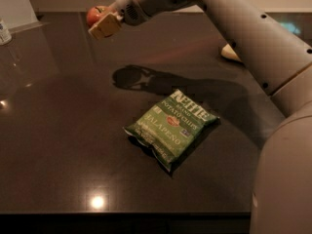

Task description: Pick apple

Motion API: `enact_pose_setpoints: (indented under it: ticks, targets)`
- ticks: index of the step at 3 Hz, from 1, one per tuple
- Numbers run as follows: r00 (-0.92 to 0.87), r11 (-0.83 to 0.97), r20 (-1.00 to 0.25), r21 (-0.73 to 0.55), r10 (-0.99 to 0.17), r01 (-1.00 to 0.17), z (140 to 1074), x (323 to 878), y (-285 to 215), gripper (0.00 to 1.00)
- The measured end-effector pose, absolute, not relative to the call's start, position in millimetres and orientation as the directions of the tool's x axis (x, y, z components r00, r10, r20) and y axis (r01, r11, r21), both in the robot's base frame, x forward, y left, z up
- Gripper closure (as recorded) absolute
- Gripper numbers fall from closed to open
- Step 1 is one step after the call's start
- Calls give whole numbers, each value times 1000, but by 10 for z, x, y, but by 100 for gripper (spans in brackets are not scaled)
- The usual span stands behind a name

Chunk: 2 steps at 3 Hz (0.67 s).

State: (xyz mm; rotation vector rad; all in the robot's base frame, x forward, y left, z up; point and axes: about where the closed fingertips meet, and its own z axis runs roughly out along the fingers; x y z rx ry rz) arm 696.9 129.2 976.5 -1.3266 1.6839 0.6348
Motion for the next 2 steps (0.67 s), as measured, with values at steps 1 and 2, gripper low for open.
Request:
enact_pose_setpoints:
  ticks: [1,2]
  targets:
    - [-12,268,-870,-138,-493,-954,9984,6902,1280,100]
    - [-12,268,-870,-138,-494,-954,9983,6902,1281,100]
